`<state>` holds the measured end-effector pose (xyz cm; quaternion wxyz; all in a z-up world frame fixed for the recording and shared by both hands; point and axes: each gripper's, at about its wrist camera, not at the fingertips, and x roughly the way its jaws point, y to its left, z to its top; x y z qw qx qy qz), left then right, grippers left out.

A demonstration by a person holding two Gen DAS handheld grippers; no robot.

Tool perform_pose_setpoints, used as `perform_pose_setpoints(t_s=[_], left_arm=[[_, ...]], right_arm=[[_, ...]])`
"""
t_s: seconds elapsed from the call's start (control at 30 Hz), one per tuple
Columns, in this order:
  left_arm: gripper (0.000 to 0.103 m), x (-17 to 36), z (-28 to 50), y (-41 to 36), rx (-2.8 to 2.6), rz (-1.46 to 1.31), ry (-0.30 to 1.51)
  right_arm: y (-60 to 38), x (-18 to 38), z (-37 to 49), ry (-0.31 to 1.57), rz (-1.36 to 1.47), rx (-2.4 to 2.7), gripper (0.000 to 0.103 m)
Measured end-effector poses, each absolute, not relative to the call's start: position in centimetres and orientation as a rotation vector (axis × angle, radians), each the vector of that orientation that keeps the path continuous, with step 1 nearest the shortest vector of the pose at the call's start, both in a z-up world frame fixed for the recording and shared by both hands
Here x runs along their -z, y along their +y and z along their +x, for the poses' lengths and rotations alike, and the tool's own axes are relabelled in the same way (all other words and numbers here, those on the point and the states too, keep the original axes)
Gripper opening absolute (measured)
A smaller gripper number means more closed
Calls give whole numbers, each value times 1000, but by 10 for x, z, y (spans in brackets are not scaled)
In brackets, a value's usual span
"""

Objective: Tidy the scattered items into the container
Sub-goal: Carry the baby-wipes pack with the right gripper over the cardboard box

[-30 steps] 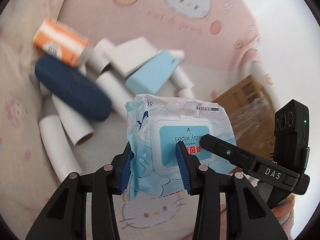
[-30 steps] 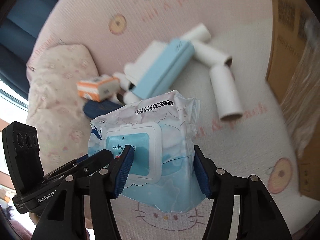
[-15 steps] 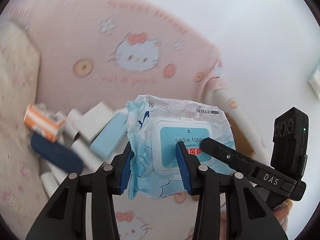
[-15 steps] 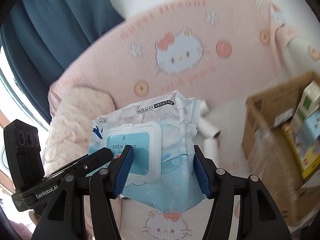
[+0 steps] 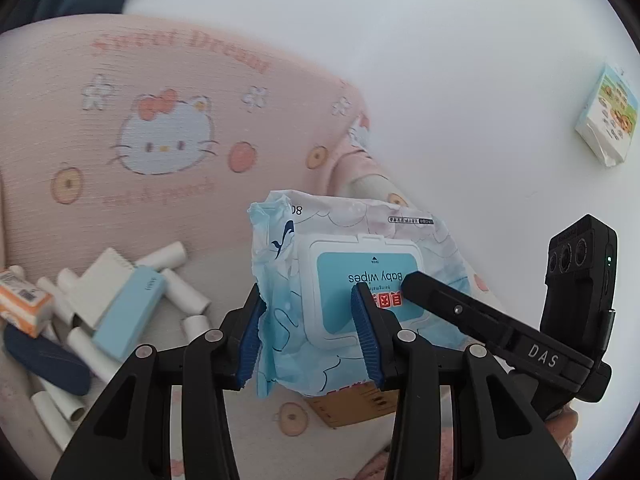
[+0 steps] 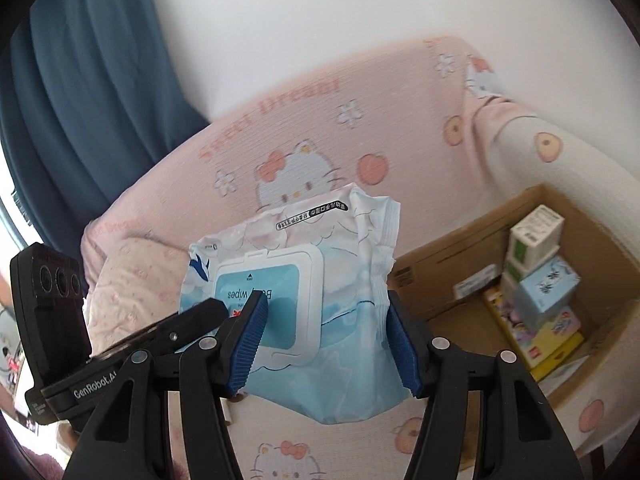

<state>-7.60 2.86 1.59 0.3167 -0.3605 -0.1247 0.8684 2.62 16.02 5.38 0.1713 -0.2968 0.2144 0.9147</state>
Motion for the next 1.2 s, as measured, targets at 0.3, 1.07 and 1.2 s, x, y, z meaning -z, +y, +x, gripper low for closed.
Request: perform_pose_setpoints(t_s=[0.3,1.07,1.2], left_arm=[[46,5,-104,113,-2175,-1018,-299],[46,79,-133,240,-1905,-1334,-352],[46,92,-133,249,-1870,-1379,-372]], right_arm=[[235,-51,61,660,-857,-2476,51],[367,-20,113,793,-1125,-2129,48],[375,-16,112,763,-1188,-2067,48]])
